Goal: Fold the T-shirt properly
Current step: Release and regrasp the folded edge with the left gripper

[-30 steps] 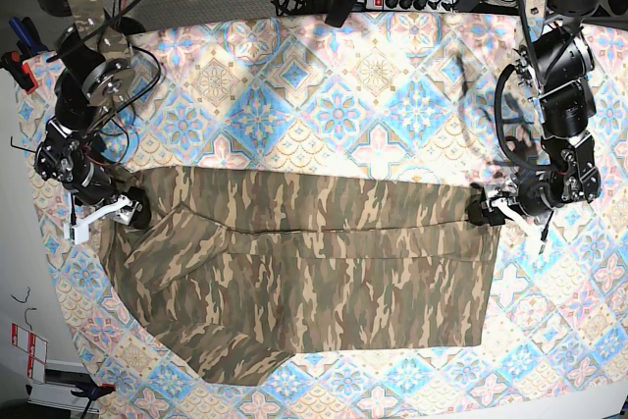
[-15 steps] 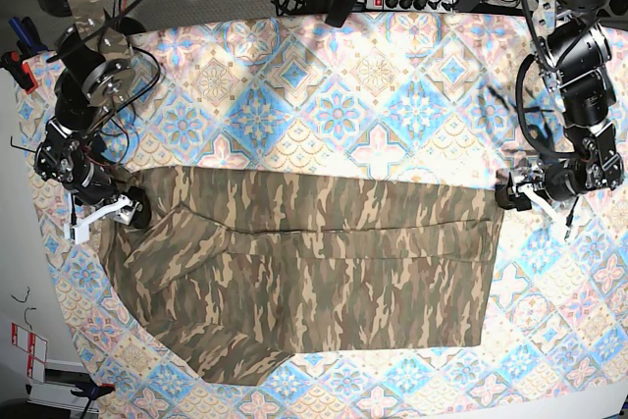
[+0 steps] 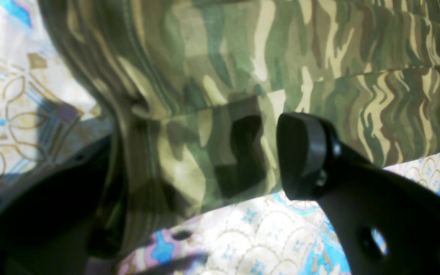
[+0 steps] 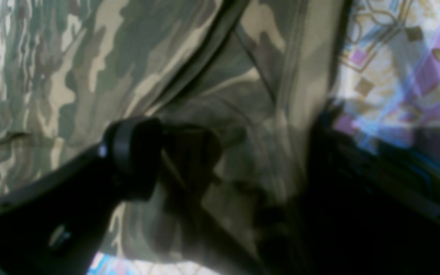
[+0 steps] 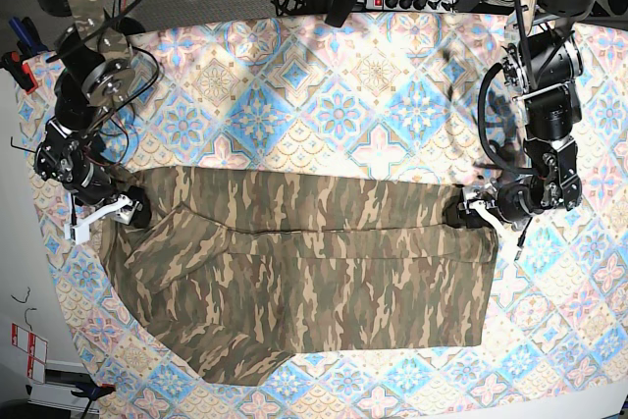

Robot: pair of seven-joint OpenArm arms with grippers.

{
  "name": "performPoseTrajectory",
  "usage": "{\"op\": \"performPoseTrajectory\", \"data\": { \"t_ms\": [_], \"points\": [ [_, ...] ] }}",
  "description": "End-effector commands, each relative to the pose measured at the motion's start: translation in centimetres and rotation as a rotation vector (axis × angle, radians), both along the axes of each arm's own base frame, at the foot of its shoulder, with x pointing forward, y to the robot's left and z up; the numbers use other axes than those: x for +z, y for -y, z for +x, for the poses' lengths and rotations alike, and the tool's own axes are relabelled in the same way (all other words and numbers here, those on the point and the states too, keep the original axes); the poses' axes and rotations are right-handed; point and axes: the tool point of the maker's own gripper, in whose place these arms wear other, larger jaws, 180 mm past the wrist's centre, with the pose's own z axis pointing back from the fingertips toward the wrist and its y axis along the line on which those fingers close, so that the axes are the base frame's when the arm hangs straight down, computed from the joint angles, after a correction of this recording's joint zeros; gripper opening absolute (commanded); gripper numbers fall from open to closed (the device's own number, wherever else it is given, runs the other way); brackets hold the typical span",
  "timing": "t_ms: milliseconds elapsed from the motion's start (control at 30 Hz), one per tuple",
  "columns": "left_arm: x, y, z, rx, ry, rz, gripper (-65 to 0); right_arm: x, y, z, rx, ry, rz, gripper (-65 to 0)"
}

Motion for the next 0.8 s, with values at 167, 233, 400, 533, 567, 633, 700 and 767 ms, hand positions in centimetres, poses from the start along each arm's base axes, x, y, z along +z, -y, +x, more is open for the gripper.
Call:
{"op": "performPoseTrajectory", "data": {
  "t_ms": [167, 233, 400, 533, 567, 633, 700, 767],
  "points": [
    [-0.4, 0.1, -0.7, -0.034, -0.038, 0.014, -41.0, -4.7, -3.3, -6.3, 0.199, -0.28, -0.031, -42.3],
    [-0.4, 0.1, -0.7, -0.034, -0.038, 0.014, -50.0, -4.6, -3.3, -6.2, 0.197, -0.278, -0.03, -53.1],
    [-0.5, 0.1, -0.8, -0.036, -0.041, 0.016, -55.5, -4.6, -3.3, -6.3, 0.2, -0.279, -0.031, -64.9],
    [-1.2, 0.1, -1.7, -0.04, -0.065, 0.018, -56.0, -4.7, -3.3, -6.3, 0.198, -0.28, -0.03, -63.9],
    [-1.5, 0.1, -2.2, -0.04, -0.074, 0.018, -56.0, -4.7, -3.3, -6.3, 0.198, -0.28, -0.03, -63.9],
    [-2.3, 0.0, -3.4, -0.039, -0.099, 0.021, -56.1, -4.8, -3.3, -6.7, 0.203, -0.296, -0.028, -64.0],
    [-2.8, -0.2, -4.2, -0.037, -0.114, 0.022, -56.1, -4.9, -3.1, -7.1, 0.21, -0.321, -0.031, -64.0],
    [-3.4, -1.1, -5.4, -0.033, -0.135, 0.037, -56.1, -4.7, -2.6, -7.3, 0.215, -0.333, -0.046, -64.0]
  ]
}}
